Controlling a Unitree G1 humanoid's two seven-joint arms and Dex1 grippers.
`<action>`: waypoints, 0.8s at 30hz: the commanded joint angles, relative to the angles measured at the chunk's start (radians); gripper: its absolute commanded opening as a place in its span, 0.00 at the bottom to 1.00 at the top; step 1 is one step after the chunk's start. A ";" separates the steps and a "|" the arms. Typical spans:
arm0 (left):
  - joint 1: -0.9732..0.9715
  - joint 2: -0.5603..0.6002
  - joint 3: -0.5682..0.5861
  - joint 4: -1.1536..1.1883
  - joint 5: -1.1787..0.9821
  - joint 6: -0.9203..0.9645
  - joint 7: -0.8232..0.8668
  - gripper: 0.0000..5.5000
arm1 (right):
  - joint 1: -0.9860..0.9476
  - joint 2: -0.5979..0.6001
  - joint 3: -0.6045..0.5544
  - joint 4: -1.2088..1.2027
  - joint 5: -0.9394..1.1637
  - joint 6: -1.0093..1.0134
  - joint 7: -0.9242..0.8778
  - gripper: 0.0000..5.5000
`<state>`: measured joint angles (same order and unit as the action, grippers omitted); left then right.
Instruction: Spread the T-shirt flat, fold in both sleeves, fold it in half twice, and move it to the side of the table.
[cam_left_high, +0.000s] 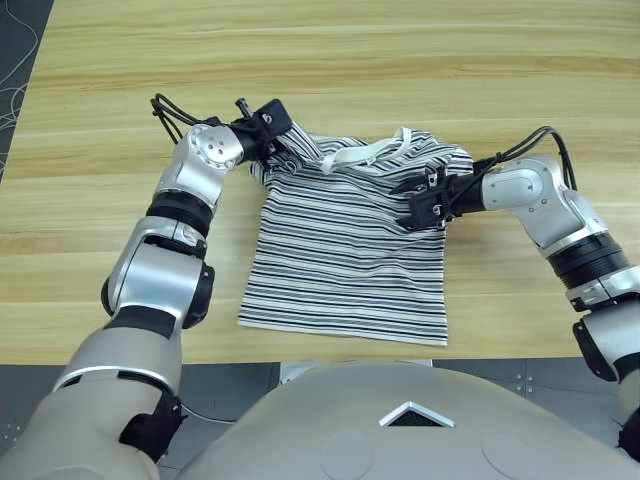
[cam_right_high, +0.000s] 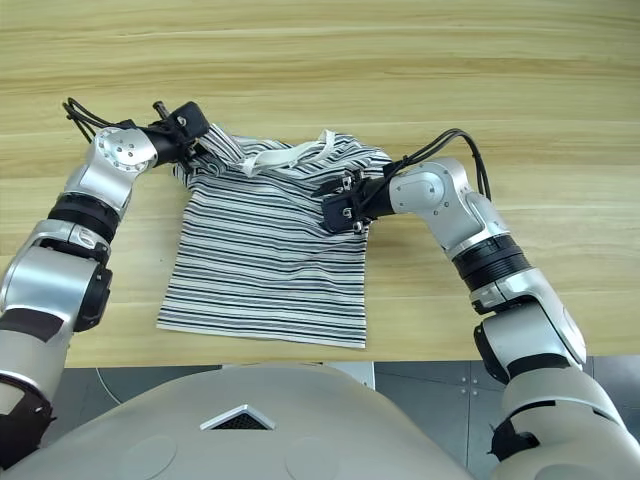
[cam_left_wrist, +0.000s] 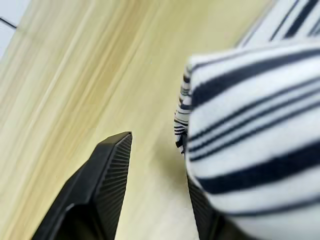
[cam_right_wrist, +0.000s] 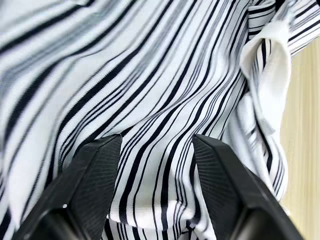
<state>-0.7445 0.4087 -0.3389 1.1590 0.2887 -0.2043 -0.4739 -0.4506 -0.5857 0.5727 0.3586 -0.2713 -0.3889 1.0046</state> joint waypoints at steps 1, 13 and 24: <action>-0.040 0.030 0.025 0.124 0.024 0.013 0.066 0.34 | 0.066 0.009 0.065 0.050 -0.075 0.038 0.025 0.48; -0.120 0.012 0.308 0.163 -0.216 0.117 -0.128 0.34 | 0.075 0.011 0.069 0.055 -0.078 0.034 0.025 0.48; -0.176 0.031 0.468 0.170 -0.319 0.292 -0.006 0.34 | 0.077 0.014 0.069 0.056 -0.080 0.031 0.015 0.48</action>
<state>-0.9214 0.4259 0.1404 1.3229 -0.0563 0.0797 -0.5218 -0.4478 -0.5699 0.5737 0.3616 -0.2713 -0.3894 0.9931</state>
